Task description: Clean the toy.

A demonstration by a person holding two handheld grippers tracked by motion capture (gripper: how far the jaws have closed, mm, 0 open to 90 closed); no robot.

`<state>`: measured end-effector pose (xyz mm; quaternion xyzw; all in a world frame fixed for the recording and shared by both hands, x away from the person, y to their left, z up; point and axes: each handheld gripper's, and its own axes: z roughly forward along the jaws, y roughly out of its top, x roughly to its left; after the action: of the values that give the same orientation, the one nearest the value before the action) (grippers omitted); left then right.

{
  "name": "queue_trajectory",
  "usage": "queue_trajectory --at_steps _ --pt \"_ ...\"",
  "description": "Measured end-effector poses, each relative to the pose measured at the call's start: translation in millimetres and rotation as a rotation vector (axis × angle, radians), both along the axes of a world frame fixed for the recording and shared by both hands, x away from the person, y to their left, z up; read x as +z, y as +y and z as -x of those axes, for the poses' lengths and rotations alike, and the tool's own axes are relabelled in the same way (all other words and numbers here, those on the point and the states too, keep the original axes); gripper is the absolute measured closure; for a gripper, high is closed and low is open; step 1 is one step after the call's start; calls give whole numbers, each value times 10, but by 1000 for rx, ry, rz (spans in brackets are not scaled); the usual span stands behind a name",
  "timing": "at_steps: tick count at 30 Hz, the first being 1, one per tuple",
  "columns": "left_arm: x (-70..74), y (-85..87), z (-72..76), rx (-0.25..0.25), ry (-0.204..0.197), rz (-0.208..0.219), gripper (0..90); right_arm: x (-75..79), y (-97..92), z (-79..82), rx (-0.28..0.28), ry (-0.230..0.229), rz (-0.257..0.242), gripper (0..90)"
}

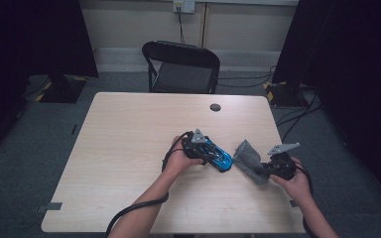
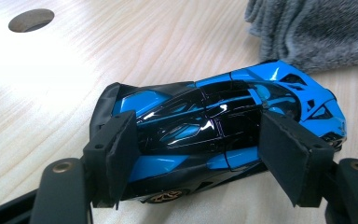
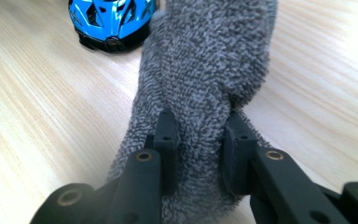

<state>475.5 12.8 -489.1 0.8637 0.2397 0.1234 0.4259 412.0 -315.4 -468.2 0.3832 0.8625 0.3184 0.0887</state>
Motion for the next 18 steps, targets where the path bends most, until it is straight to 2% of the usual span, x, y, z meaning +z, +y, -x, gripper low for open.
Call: queue_trajectory --at_steps 2,9,14,18 --pt "12 -9 -8 4 15 7 281 44 -32 4 -6 -1 -8 711" --pt "94 24 -7 -7 1 45 279 256 -47 -52 -27 -45 -51 711" --pt "215 157 20 9 -9 67 267 395 60 -122 -7 -63 -69 710" --pt "331 337 52 28 -25 83 262 472 251 -182 28 -70 -70 710"
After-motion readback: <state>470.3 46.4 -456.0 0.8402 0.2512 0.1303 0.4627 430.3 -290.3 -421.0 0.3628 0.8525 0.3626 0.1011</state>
